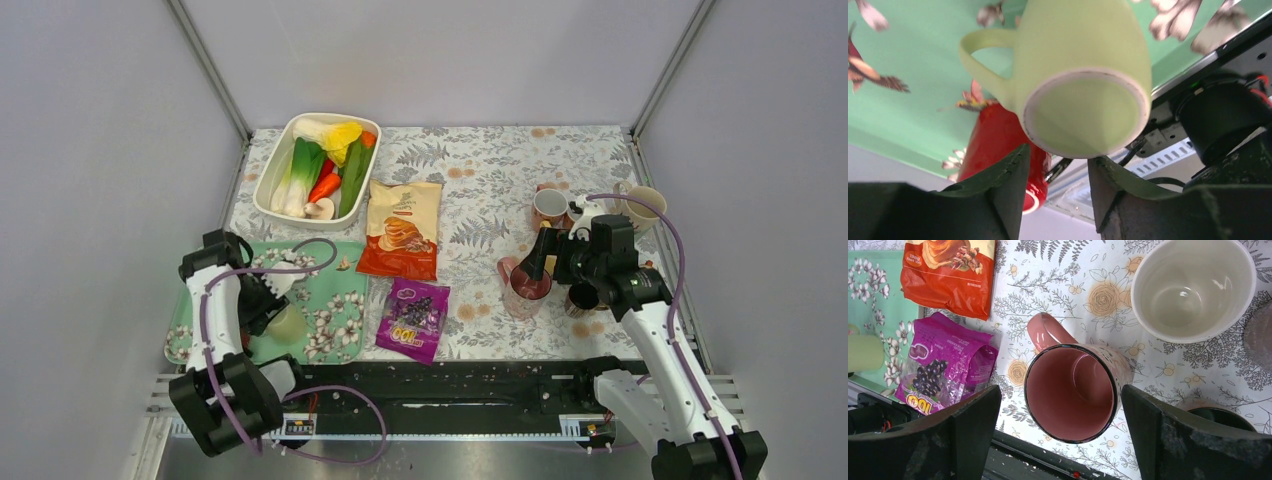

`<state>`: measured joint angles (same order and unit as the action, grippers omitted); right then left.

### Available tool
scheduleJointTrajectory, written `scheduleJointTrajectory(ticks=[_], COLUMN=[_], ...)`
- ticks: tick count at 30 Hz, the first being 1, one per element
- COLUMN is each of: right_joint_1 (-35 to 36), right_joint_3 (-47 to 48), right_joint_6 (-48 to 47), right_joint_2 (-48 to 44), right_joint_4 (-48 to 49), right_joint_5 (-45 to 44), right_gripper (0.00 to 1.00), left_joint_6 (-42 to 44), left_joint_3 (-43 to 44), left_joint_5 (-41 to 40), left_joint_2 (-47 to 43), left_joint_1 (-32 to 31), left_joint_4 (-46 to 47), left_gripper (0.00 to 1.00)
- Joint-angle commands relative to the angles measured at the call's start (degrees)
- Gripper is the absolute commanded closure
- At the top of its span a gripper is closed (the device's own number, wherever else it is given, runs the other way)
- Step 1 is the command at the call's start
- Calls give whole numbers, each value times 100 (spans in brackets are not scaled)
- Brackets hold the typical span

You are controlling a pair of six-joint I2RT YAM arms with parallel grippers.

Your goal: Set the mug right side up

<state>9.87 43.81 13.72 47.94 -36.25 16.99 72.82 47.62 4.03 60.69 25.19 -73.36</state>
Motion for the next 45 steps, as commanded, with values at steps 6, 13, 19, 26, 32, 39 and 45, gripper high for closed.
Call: scheduleJointTrajectory(ticks=[6, 13, 19, 26, 32, 39, 45], right_joint_1=[93, 105, 113, 112, 121, 122, 145], right_joint_3=[101, 58, 51, 39, 25, 23, -13], right_joint_6=[-69, -37, -27, -27, -31, -36, -48], right_joint_2=[-184, -264, -276, -282, -279, -316, -417], right_joint_4=[159, 220, 243, 309, 310, 333, 333], right_joint_5=[-99, -16, 75, 95, 150, 180, 181], right_gripper=[1, 1, 1, 1, 1, 1, 1], left_joint_6=[-1562, -2343, -2603, -3434, -1870, 2, 1284], left_joint_3=[405, 901, 1555, 2434, 2898, 2636, 2092], left_joint_5=[814, 875, 1138, 1118, 1169, 1576, 2323], left_joint_2=[584, 1100, 1228, 1505, 1631, 2313, 2709], left_joint_1=[-1315, -2370, -2482, -2607, -1744, -977, -893], left_joint_4=[1009, 1299, 949, 776, 442, 843, 1141], left_gripper=[55, 39, 9, 5, 26, 26, 19])
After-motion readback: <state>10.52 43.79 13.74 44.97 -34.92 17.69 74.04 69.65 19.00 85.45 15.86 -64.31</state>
